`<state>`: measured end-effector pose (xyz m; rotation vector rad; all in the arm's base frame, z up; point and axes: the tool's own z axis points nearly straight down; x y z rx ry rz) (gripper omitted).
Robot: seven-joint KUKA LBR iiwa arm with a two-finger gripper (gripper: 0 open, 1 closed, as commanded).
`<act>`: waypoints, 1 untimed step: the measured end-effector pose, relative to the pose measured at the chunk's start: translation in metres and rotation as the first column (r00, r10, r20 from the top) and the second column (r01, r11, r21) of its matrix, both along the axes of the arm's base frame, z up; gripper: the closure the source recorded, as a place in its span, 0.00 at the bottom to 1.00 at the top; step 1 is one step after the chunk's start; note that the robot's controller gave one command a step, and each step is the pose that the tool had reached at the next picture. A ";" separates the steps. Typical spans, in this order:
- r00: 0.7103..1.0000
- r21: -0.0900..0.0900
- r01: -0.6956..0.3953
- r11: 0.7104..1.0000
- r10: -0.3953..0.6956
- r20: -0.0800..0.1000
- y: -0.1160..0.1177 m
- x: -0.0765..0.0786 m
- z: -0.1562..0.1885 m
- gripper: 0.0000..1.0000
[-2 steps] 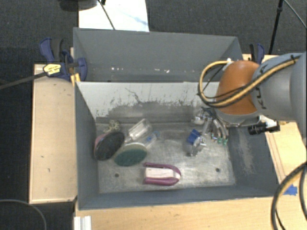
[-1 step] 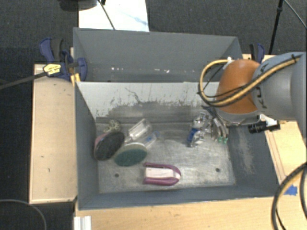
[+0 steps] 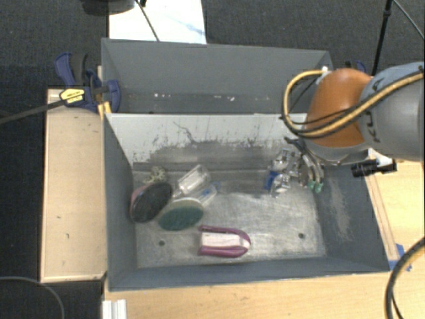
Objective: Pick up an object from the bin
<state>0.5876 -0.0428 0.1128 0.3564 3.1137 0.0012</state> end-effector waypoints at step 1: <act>1.000 0.000 -0.006 1.000 0.006 0.004 0.000 0.003 0.081 1.00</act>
Offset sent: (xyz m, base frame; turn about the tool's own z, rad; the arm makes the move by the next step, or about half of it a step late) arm 0.0000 -0.0001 0.0757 0.0000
